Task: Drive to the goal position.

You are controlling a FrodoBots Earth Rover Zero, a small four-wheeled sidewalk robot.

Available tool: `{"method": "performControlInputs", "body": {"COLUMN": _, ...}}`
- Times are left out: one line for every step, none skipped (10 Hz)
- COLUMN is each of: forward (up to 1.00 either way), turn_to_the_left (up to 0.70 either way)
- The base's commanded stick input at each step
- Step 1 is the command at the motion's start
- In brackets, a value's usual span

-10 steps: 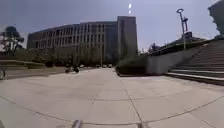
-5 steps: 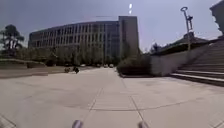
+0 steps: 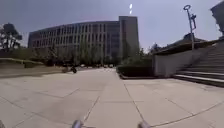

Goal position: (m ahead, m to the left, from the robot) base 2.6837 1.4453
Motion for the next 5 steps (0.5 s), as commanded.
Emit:
{"method": "performControlInputs", "body": {"forward": 0.85, "turn_to_the_left": -0.17}}
{"method": "performControlInputs", "body": {"forward": 0.85, "turn_to_the_left": -0.34}}
{"method": "performControlInputs", "body": {"forward": 0.85, "turn_to_the_left": -0.12}}
{"method": "performControlInputs", "body": {"forward": 0.85, "turn_to_the_left": 0.0}}
{"method": "performControlInputs", "body": {"forward": 0.85, "turn_to_the_left": 0.0}}
